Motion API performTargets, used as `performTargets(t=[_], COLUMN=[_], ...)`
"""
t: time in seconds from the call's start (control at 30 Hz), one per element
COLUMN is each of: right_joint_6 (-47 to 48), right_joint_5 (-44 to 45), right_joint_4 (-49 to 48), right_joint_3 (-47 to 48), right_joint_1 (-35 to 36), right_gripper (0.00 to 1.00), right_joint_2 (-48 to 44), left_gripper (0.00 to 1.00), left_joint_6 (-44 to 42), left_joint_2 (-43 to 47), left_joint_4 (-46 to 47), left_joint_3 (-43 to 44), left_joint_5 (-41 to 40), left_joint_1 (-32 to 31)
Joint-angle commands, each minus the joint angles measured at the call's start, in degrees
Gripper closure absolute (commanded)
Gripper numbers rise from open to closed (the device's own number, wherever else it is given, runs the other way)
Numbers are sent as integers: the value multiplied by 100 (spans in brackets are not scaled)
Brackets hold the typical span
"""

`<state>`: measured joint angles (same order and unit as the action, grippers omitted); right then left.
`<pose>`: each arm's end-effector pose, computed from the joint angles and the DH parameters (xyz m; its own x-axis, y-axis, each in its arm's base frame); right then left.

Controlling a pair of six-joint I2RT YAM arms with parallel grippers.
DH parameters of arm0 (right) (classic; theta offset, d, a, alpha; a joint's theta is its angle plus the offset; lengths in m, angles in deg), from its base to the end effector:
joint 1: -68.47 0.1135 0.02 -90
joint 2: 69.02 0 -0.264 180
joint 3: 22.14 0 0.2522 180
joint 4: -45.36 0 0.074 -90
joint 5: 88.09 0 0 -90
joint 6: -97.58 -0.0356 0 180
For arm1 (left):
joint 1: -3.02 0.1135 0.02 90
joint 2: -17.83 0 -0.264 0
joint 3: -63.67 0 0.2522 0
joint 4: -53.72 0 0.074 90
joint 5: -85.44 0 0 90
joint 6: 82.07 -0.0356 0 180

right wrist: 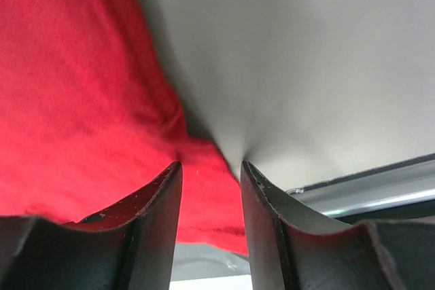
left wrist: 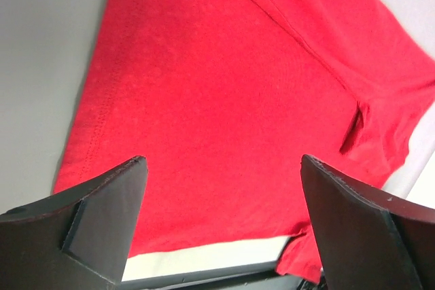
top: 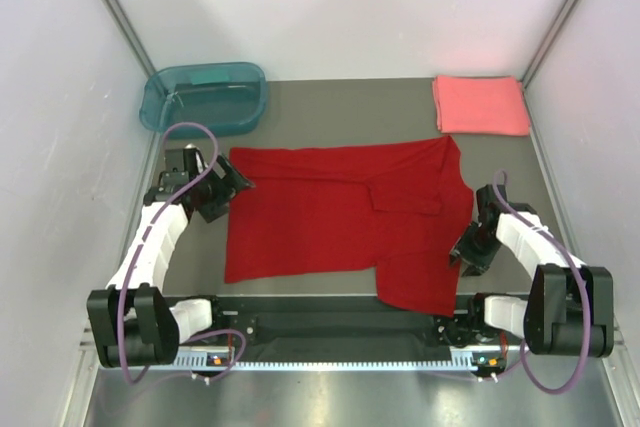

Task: Fold and stack the t-shirts
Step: Fold the tshirt

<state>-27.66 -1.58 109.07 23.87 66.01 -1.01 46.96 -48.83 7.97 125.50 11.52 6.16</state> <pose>0.1631 -0.0048 0.1546 -0.7916 0.6105 -0.0261 0.6061 0.7899 0.0927 0.2356 0.0030 0.2511 -0.6766 -0.6431 -0.3585 -0.3902 0.7261 -0.5661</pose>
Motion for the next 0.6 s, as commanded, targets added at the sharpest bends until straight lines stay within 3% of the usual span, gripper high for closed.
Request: performTargets(t=[0.0,0.2,0.3,0.43,0.57], right_joint_6=[-325,-483,-553,-703,-598], right_joint_5=[313,296,252,94,155], right_joint_4=[-432,-776,-777,-794,-838], right_joint_3=[89,-184,-245,-342,-202], right_joint_1=[26,26,35,79,123], right_gripper=[59,61,64,76,80], right_joint_2=[151,380,406,327,371], left_gripper=[1,1,9,12,12], left_joint_6=[254,439,597,966,1265], left_joint_2=[126,144,222,451,627], left_joint_4=[-44,-228,-553,-1168,-1713], left_joint_3=[-79,-9,-44,-202,-290], left_joint_5=[-262,-473,-815,-1369,-1958], left_joint_1=[99,135,170,187,196])
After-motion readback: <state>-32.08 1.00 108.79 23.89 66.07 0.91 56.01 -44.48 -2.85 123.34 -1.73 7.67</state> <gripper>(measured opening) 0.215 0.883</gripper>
